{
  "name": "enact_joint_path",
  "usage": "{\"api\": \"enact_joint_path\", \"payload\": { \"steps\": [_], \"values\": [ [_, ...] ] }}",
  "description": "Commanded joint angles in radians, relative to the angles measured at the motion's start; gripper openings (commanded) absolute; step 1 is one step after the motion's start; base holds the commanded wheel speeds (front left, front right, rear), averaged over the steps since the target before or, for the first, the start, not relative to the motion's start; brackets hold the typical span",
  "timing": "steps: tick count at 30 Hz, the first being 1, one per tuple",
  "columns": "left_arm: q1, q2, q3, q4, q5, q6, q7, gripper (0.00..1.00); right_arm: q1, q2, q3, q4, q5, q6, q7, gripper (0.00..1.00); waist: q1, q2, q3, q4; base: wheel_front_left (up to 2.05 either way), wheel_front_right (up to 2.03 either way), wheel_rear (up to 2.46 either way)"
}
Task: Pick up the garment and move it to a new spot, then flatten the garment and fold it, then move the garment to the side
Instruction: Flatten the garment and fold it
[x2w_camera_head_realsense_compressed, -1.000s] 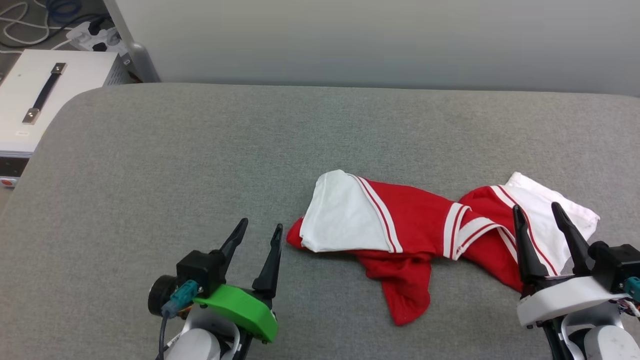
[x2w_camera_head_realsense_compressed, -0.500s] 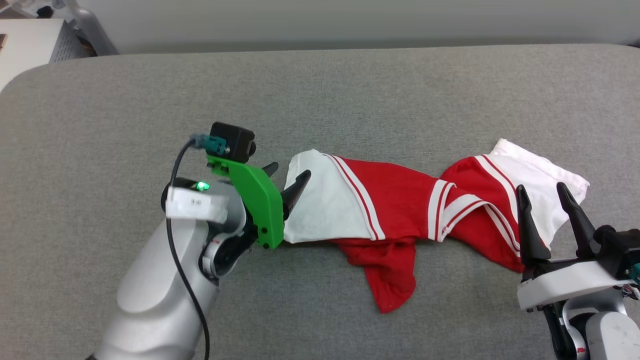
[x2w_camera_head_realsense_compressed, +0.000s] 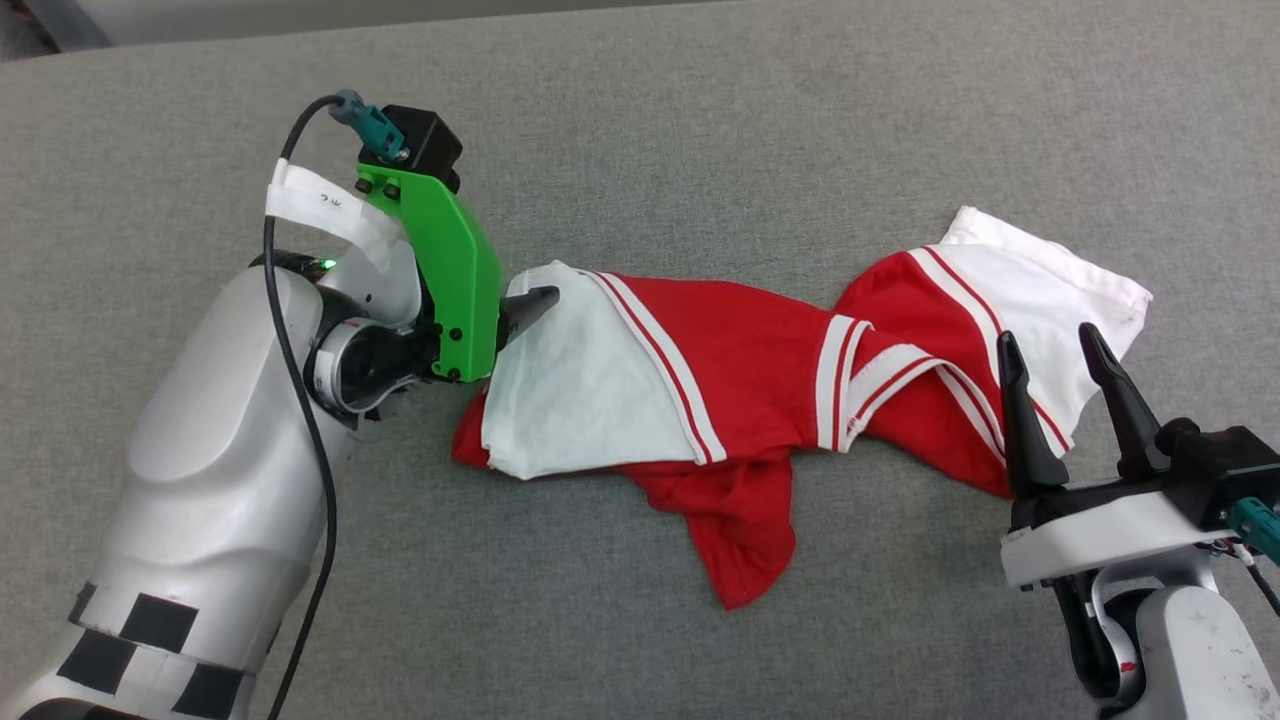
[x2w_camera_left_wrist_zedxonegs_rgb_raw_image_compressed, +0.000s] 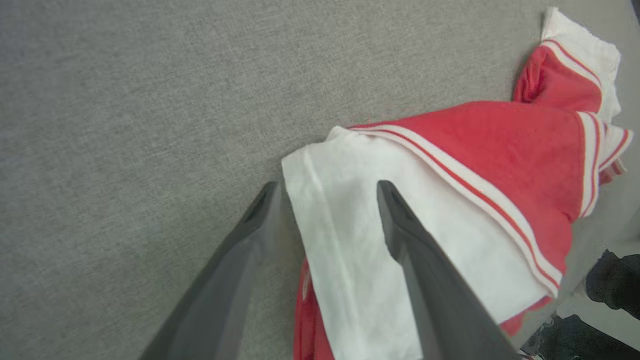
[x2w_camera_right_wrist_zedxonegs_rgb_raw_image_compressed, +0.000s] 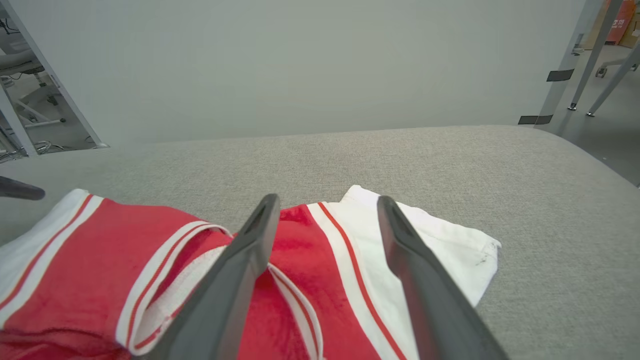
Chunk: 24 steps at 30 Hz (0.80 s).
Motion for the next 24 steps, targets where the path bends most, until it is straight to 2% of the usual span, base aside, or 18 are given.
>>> {"api": "enact_joint_path", "payload": {
  "steps": [1, 7, 21, 22, 23, 24],
  "values": [
    [-0.019, 0.013, -0.009, 0.010, 0.011, -0.003, 0.003, 1.00, -0.022, 0.003, 0.001, 0.005, -0.005, -0.001, -0.010, 1.00, 0.0000, -0.0001, 0.027, -0.020, 0.00, 0.00, 0.00],
    [-0.028, 0.037, -0.048, 0.044, 0.026, -0.003, 0.003, 1.00, -0.034, 0.008, 0.004, 0.024, -0.007, -0.001, -0.021, 1.00, 0.0000, -0.0001, 0.042, -0.022, 0.00, 0.00, 0.00],
    [-0.048, 0.021, -0.088, 0.072, -0.049, -0.003, -0.070, 1.00, -0.054, 0.014, 0.020, 0.061, -0.012, -0.001, -0.030, 1.00, 0.0000, -0.0001, 0.053, -0.020, 0.00, 0.00, 0.00],
    [-0.048, 0.020, -0.091, 0.074, -0.054, -0.003, -0.075, 0.64, -0.054, 0.014, 0.020, 0.062, -0.012, -0.001, -0.030, 1.00, 0.0000, -0.0001, 0.052, -0.020, 0.00, 0.00, 0.00],
    [-0.050, 0.020, -0.097, 0.075, -0.060, -0.003, -0.079, 0.00, -0.054, 0.014, 0.020, 0.064, -0.013, -0.001, -0.030, 1.00, 0.0000, -0.0001, 0.052, -0.020, 0.00, 0.00, 0.00],
    [-0.050, 0.021, -0.103, 0.075, -0.065, -0.003, -0.083, 0.00, -0.054, 0.014, 0.020, 0.066, -0.013, -0.001, -0.031, 1.00, 0.0000, -0.0001, 0.051, -0.020, 0.00, 0.00, 0.00]
  ]
}}
